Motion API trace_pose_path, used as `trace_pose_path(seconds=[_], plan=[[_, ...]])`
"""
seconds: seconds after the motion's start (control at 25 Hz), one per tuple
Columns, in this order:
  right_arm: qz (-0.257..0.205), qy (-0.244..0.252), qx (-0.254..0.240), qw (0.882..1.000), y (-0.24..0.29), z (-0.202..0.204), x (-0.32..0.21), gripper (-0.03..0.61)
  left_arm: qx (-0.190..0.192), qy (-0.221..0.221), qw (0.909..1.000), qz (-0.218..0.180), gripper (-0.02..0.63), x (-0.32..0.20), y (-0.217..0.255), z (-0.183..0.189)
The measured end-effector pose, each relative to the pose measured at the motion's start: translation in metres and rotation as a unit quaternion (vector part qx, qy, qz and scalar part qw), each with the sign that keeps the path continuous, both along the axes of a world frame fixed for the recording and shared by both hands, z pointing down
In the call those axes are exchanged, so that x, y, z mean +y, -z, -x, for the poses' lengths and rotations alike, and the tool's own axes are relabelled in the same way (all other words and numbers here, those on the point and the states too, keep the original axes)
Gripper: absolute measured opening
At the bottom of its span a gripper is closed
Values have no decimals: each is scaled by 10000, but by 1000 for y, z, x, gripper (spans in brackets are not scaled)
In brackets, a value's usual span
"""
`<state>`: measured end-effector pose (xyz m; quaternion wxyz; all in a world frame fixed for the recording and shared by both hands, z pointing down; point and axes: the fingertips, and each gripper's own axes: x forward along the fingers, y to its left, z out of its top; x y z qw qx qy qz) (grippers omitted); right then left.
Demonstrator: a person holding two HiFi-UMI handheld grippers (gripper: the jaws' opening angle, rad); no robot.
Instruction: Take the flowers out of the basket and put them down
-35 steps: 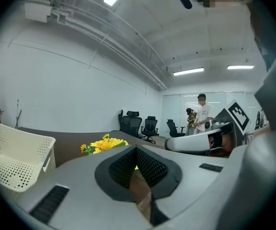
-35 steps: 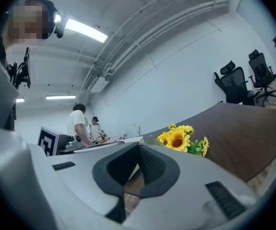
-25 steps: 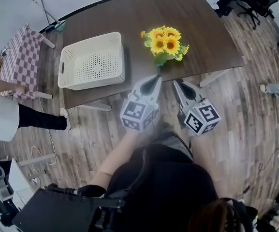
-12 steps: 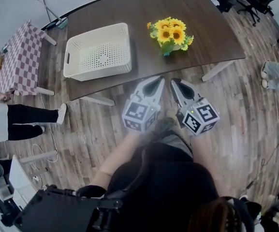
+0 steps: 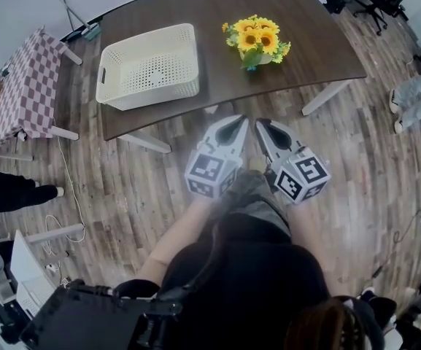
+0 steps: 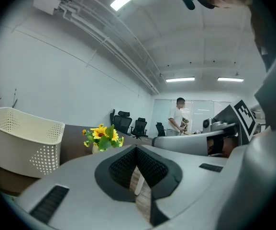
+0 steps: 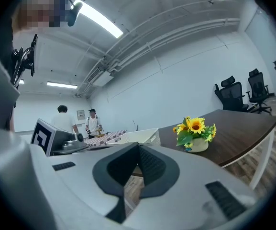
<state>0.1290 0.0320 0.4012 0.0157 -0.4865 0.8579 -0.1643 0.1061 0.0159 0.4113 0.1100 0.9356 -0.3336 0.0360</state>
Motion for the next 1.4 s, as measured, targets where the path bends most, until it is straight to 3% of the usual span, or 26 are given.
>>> trace_pose_path(seconds=[0.28, 0.48, 0.96, 1.2, 1.4], plan=[[-21, 4, -485, 9988, 2, 17, 13, 1, -139, 47, 9999, -64, 0, 13, 2, 20], [-139, 220, -12, 9997, 4, 28, 23, 0, -123, 121, 9998, -121, 0, 20, 5, 23], [21, 339, -104, 9994, -9, 25, 24, 0, -91, 142, 9998, 111, 0, 17, -11, 16], [356, 398, -394, 9978, -38, 11, -5, 2, -338, 187, 9981, 475, 0, -5, -43, 1], [294, 435, -370, 9979, -26, -11, -49, 0, -331, 172, 9978, 547, 0, -50, -36, -25]])
